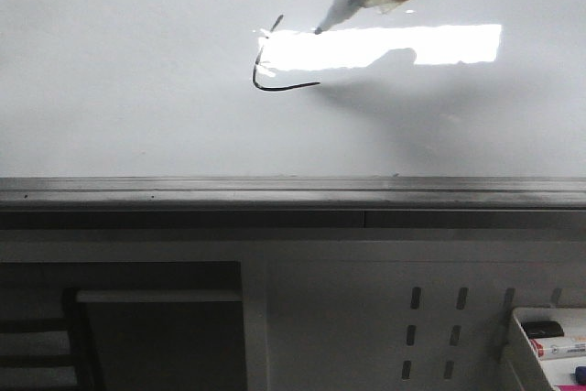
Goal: Write number 4 on whiteboard
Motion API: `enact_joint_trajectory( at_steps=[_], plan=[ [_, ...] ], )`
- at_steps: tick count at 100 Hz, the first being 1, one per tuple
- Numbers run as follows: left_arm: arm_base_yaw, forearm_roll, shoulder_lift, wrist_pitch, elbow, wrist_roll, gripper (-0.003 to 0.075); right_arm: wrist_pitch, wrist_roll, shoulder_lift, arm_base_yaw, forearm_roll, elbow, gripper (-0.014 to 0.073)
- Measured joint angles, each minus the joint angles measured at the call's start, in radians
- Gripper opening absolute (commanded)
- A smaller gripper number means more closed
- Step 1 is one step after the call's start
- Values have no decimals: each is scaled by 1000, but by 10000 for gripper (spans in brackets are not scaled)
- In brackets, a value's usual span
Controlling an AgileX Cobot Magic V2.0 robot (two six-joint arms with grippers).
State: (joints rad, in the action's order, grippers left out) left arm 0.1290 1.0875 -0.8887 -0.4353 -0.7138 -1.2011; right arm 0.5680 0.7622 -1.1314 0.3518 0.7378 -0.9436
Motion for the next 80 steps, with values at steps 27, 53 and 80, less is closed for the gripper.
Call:
enact_joint_trajectory(
  at_steps=[27,53,80],
  plan=[
    [0,2,0,0,0,0,450,-164,11,-72,51,28,0,-43],
    [0,2,0,0,0,0,450,-89,13,-157,58,20,-5,-43],
    [0,15,0,-23,0,-15,450,43,13,-145,59,-9,6,-43]
  ],
)
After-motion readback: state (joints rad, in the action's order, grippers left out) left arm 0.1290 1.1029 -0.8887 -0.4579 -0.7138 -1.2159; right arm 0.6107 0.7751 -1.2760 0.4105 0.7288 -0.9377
